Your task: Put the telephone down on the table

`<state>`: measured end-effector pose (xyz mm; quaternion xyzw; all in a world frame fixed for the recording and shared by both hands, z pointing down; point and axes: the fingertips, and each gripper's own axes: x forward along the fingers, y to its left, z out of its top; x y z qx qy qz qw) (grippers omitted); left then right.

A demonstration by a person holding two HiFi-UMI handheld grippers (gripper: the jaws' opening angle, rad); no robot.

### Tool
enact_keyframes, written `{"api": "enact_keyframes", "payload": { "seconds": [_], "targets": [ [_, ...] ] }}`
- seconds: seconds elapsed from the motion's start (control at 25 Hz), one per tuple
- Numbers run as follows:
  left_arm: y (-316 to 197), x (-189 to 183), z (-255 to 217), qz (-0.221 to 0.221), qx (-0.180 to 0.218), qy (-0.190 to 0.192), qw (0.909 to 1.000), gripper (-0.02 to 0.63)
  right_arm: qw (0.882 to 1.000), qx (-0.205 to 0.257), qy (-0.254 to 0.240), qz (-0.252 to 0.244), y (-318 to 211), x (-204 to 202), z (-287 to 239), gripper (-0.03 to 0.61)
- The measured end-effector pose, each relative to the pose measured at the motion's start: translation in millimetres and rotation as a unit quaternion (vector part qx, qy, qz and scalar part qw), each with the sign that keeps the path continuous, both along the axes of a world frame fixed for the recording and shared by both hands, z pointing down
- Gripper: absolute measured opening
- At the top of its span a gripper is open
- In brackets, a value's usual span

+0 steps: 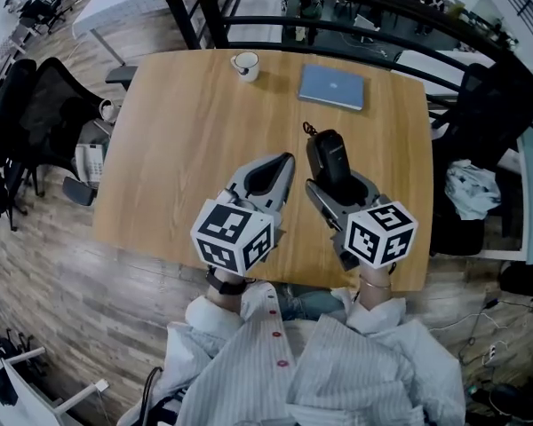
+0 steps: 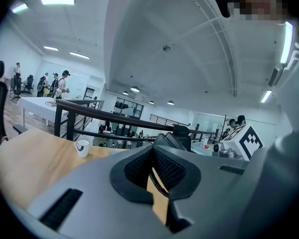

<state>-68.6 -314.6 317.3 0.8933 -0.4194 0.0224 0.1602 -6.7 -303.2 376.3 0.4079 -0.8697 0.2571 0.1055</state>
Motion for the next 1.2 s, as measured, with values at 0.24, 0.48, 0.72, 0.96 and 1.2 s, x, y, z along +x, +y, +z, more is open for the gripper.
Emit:
{"api": "enact_keyframes", "payload": {
  "seconds": [0.24,0.48,0.72,0.96,1.2],
  "targets": [
    [-5,8,29,0.006,-0.026,0.001,0.9996,0.009,1.000,-0.024,0.001,0.016,-1,11,24,0.288],
    [-11,17,62,0.012,-0.047,-0.009,0.9988,0.009,0.998,-0.048,0.006,0.033,-2,26,51,0.288],
    [-14,17,86,0.021,-0.056,-0.017,0.9981,0.009,0.997,-0.068,0.005,0.044,1,25,74,0.288],
    [-16,26,109,0.022,-0.070,-0.014,0.9972,0.009,0.995,-0.082,0.012,0.055,3,33,97,0.288],
    [-12,40,138,0.042,-0.085,-0.023,0.9952,0.009,0.992,-0.097,0.017,0.072,1,50,122,0.288]
  ]
}}
